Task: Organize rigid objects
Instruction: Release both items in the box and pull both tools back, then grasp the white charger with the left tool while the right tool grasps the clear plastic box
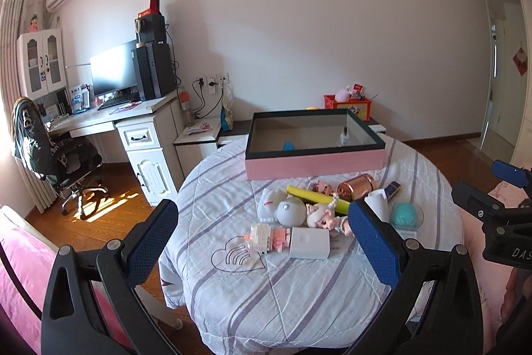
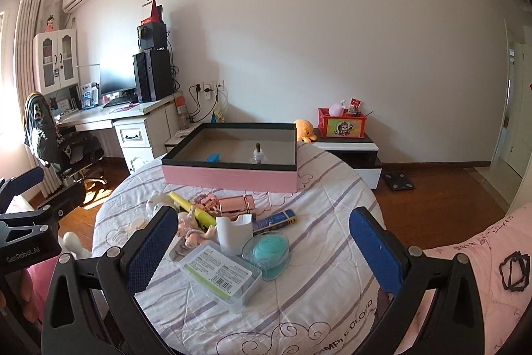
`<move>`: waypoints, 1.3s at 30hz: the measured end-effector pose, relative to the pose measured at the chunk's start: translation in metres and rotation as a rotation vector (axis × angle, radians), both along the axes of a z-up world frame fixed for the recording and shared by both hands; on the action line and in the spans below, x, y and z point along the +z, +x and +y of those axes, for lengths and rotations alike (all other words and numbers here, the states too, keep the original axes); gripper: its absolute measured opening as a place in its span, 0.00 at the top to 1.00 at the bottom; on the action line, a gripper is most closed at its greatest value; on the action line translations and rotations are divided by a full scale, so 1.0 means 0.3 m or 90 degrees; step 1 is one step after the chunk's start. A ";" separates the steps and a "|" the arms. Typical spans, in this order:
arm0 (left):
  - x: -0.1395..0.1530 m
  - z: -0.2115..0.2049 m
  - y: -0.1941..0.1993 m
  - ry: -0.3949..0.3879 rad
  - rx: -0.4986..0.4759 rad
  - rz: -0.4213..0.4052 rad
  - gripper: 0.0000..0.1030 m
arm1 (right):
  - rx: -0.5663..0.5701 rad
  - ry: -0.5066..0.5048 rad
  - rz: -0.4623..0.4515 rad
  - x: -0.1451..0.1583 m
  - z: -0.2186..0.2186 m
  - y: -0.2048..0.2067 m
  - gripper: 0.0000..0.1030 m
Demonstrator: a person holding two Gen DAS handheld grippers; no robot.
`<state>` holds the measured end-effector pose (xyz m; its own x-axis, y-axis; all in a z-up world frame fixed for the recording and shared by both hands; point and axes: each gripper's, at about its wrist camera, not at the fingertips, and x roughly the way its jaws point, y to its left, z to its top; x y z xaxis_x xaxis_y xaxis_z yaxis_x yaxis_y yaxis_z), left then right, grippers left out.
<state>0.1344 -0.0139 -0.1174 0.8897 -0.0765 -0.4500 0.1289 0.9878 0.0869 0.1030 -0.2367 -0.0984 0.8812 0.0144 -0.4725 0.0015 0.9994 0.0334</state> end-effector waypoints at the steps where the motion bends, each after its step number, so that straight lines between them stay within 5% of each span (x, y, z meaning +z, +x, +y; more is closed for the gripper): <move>1: -0.018 0.002 0.007 0.004 0.001 0.011 0.00 | 0.003 -0.002 0.013 -0.026 0.008 0.010 0.00; 14: -0.168 0.017 0.076 0.014 -0.001 0.099 0.00 | 0.059 -0.007 0.160 -0.310 0.055 0.172 0.00; 21: -0.195 0.033 0.109 0.014 -0.002 0.121 0.00 | 0.121 0.061 0.170 -0.338 0.051 0.206 0.03; 26: -0.210 0.038 0.127 0.011 0.002 0.134 0.00 | 0.141 0.040 0.191 -0.355 0.093 0.188 0.18; 36: -0.226 0.024 0.132 0.017 -0.005 0.148 0.00 | 0.161 0.036 0.183 -0.388 0.095 0.240 0.16; 39: -0.228 0.023 0.134 0.017 -0.004 0.150 0.00 | 0.167 0.050 0.164 -0.373 0.085 0.206 0.23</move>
<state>0.1747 -0.0069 -0.1859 0.7591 -0.0675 -0.6475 0.1555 0.9846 0.0797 0.1648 -0.2111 -0.2104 0.6945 0.2690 -0.6673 -0.2365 0.9613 0.1414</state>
